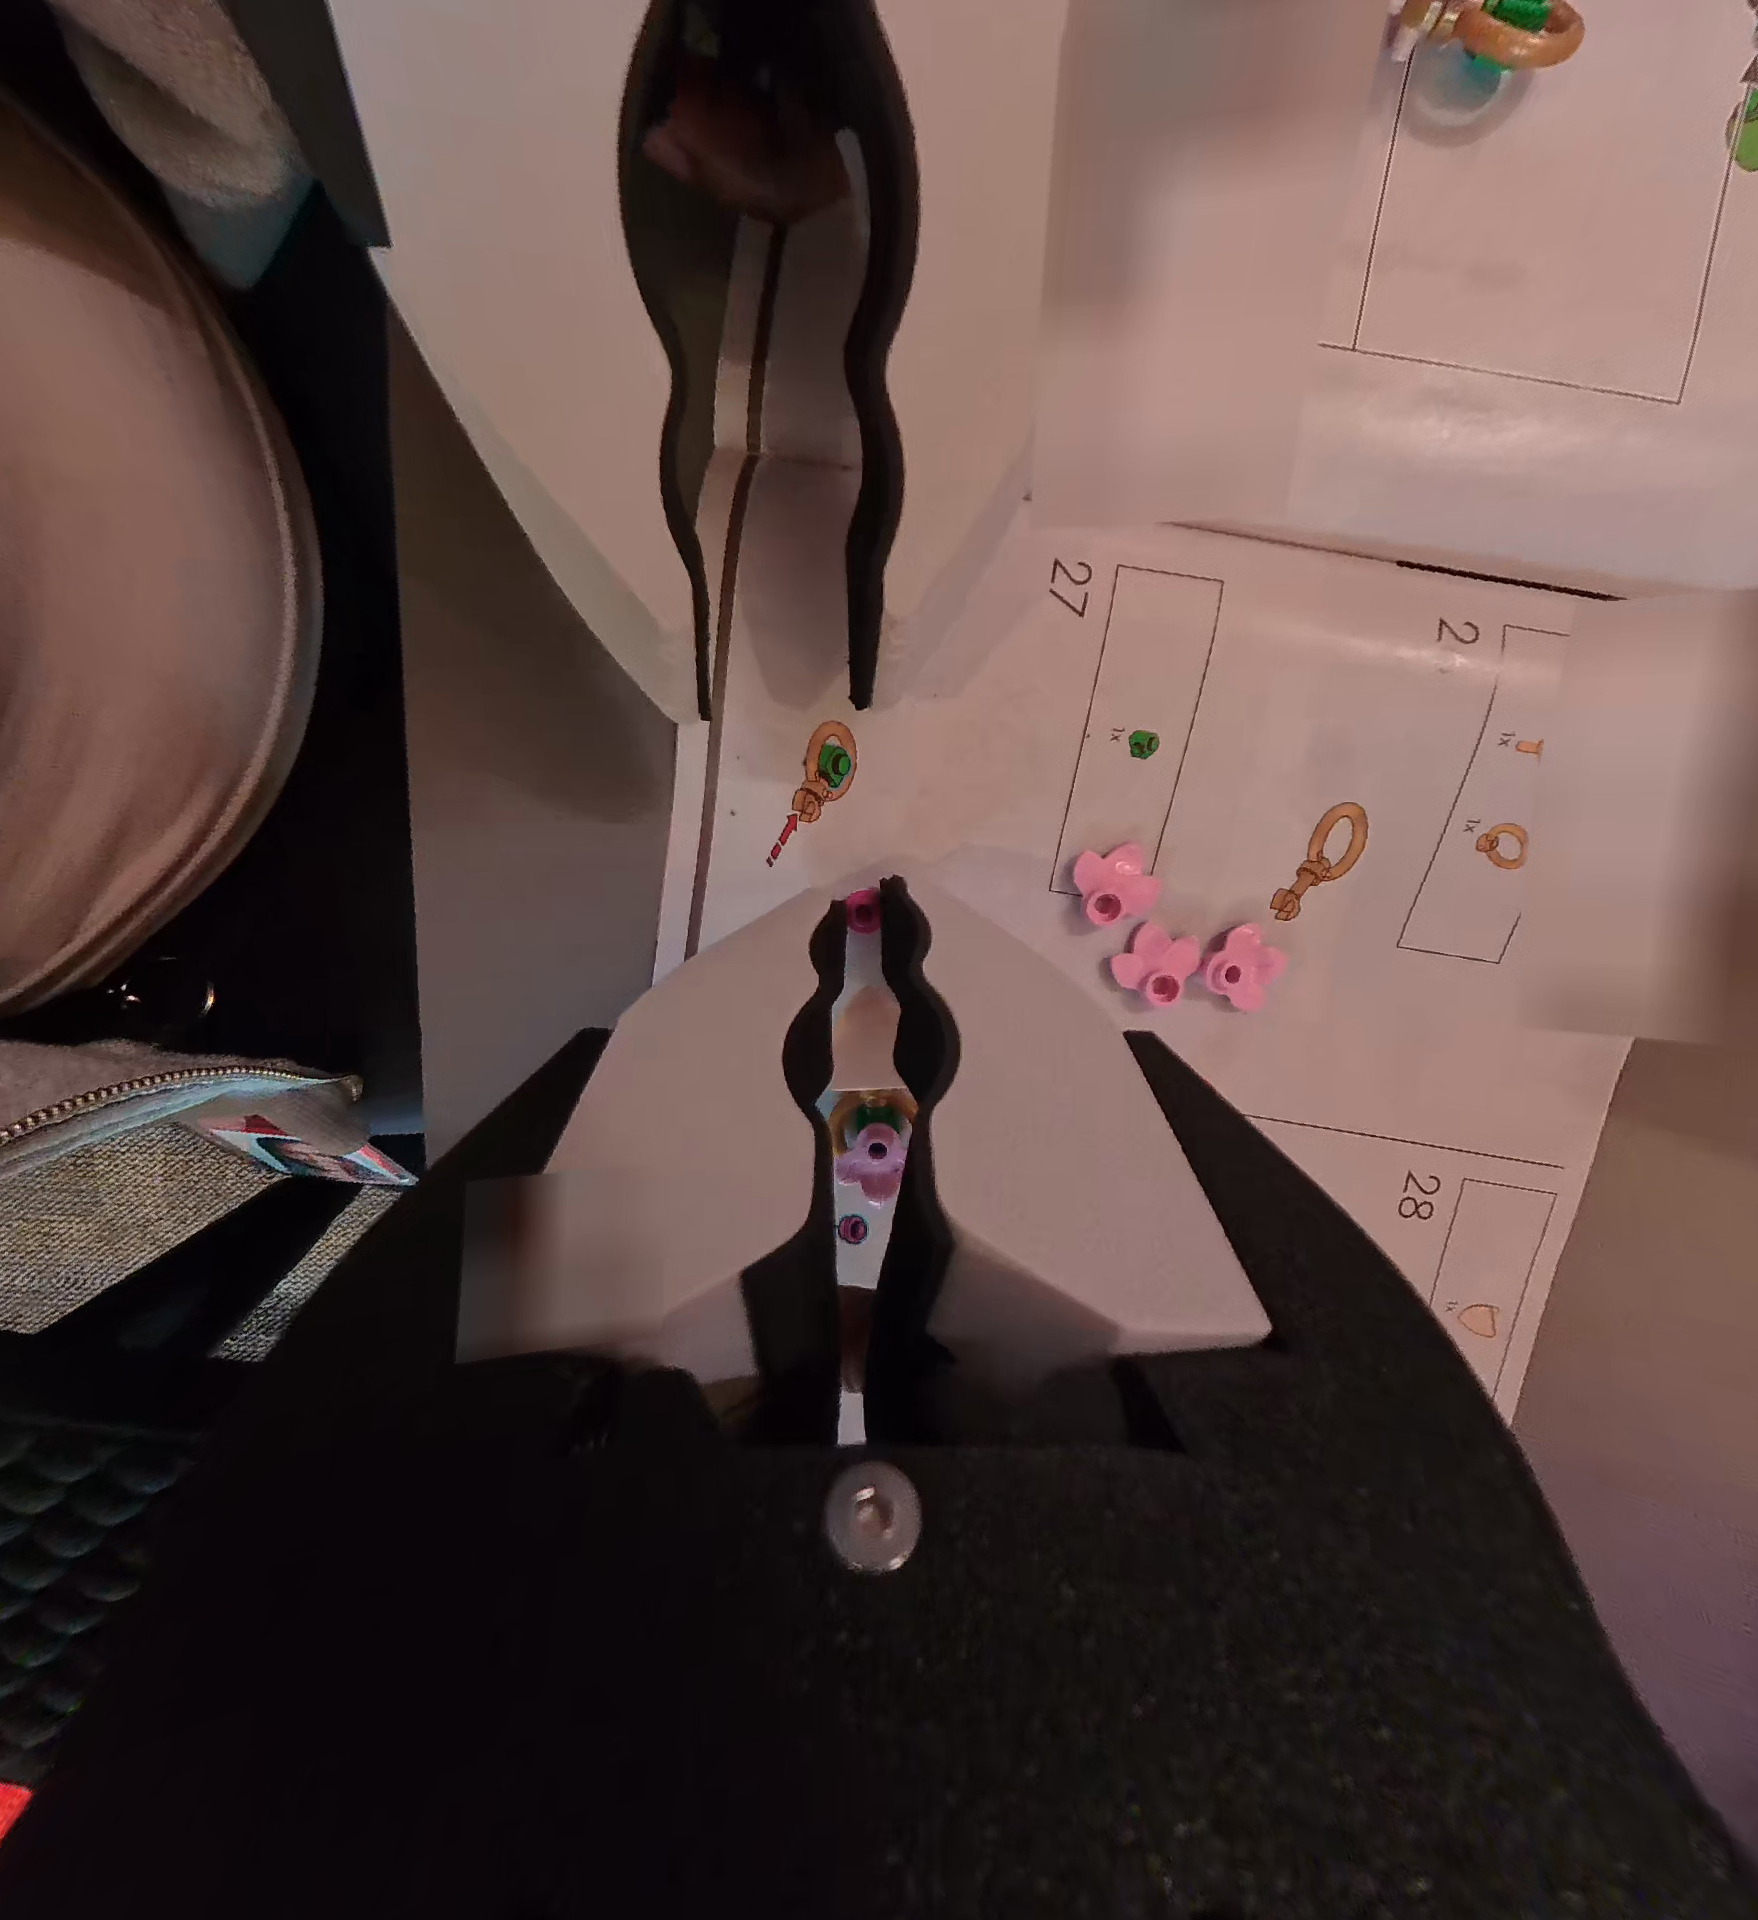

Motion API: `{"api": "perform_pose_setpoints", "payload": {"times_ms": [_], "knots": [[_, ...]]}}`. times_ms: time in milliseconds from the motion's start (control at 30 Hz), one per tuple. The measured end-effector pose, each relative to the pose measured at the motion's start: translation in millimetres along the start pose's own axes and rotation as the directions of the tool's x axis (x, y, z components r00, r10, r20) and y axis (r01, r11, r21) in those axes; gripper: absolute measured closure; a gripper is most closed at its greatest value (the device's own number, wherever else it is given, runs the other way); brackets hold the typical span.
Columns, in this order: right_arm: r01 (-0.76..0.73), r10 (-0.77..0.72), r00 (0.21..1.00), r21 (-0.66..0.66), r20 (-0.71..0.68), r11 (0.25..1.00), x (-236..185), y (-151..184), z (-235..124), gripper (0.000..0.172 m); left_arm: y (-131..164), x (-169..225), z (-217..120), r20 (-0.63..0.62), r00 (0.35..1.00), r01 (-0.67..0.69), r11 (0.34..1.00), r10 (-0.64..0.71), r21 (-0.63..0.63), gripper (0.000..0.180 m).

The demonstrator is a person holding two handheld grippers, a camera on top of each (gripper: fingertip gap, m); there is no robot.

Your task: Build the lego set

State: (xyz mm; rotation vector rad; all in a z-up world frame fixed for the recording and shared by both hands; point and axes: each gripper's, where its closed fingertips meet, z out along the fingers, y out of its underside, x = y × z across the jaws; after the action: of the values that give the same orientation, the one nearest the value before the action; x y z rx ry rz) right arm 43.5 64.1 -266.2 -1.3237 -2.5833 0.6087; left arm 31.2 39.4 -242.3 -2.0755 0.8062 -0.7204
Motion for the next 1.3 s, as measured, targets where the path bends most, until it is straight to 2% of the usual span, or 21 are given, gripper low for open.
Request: {"api": "perform_pose_setpoints", "payload": {"times_ms": [200,333,533,700,867,933,1133,1300], "knots": [[0.008,-0.008,1.0,0.048,0.002,0.999,-3.3,-4.5,-2.7,0.166,0.0,-0.3,0.0,0.002,1.0,0.002,1.0,-0.002,-0.001,0.159],[-0.009,0.011,1.0,0.097,-0.017,0.995,-5.3,-8.8,-19.5,0.166,0.1,-0.5,0.0,0.003,1.0,0.002,1.0,-0.002,-0.001,0.159],[-0.092,0.102,0.99,0.103,-0.095,0.99,2.3,20.9,-45.7,0.166,-0.4,2.4,-0.6,-0.009,1.0,-0.015,1.0,0.015,0.003,0.157],[-0.103,0.113,0.991,0.118,-0.077,0.988,-0.8,30.1,-41.7,0.166,-20.1,3.6,4.8,-0.011,0.998,-0.069,0.996,0.069,0.058,0.147],[-0.075,0.082,0.995,0.126,-0.053,0.989,-1.1,27.5,-33.9,0.166,-29.5,-2.8,30.2,-0.004,0.977,-0.212,0.977,0.212,-0.031,0.136],[-0.071,0.078,0.995,0.127,-0.053,0.989,-0.1,28.2,-32.6,0.166,-32.0,-4.7,39.8,-0.024,0.975,-0.224,0.974,0.223,-0.047,0.135],[-0.066,0.072,0.996,0.134,-0.044,0.989,0.6,28.2,-31.9,0.166,-28.9,-10.4,49.2,-0.037,0.98,-0.199,0.978,0.197,-0.062,0.137],[-0.063,0.069,0.997,0.113,-0.045,0.992,1.7,29.8,-29.8,0.166,-24.8,-10.6,52.2,-0.033,0.977,-0.211,0.973,0.209,-0.093,0.147]]}}
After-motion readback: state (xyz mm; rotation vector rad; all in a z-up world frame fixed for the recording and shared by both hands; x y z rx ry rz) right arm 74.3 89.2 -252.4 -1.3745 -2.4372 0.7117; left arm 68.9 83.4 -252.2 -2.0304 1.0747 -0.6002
